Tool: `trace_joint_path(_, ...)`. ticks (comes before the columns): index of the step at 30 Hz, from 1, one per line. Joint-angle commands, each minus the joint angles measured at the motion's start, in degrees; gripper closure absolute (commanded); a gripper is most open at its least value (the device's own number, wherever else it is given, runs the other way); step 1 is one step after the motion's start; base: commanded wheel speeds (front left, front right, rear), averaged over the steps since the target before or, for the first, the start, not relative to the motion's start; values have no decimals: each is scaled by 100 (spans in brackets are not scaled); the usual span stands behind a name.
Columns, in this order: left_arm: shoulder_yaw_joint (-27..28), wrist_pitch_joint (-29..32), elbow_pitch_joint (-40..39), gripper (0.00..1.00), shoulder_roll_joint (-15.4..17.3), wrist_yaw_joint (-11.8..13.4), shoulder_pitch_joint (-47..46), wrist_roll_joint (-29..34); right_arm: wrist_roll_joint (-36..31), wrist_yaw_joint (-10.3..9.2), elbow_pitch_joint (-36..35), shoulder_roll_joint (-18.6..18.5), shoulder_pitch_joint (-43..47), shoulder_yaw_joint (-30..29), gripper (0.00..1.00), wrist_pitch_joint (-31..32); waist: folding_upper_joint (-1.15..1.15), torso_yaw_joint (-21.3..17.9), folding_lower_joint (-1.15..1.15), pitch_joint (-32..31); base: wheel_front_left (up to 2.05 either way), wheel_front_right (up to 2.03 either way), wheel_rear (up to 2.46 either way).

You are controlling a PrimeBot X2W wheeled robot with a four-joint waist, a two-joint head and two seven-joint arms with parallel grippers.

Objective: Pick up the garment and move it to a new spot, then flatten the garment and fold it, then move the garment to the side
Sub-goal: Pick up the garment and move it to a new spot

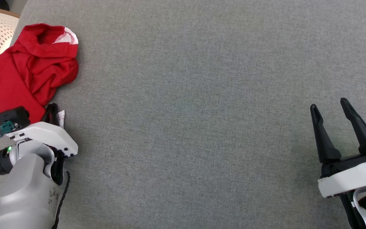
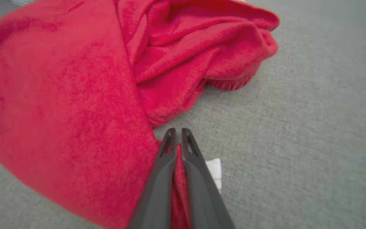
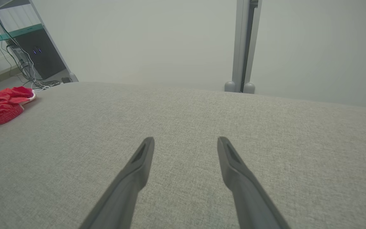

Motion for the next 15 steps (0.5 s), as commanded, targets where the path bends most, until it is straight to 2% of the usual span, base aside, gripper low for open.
trace_joint_path(1,30,-92,-43,100,88,67,71,61,22,0,49,15,-27,-17,0,-83,0,-7,0,-127,0,0,0)
trace_joint_path(5,114,-171,-380,100,147,141,181,133,54,0,149,59,51,-76,0,-151,0,11,0,-296,0,0,0)
trace_joint_path(8,318,-175,-1204,100,222,287,462,298,86,0,216,100,121,-138,0,-211,0,34,0,-484,0,0,0)
trace_joint_path(15,698,-175,-3130,100,147,488,1390,779,114,0,313,202,276,-247,0,-312,0,29,0,-974,0,0,0)
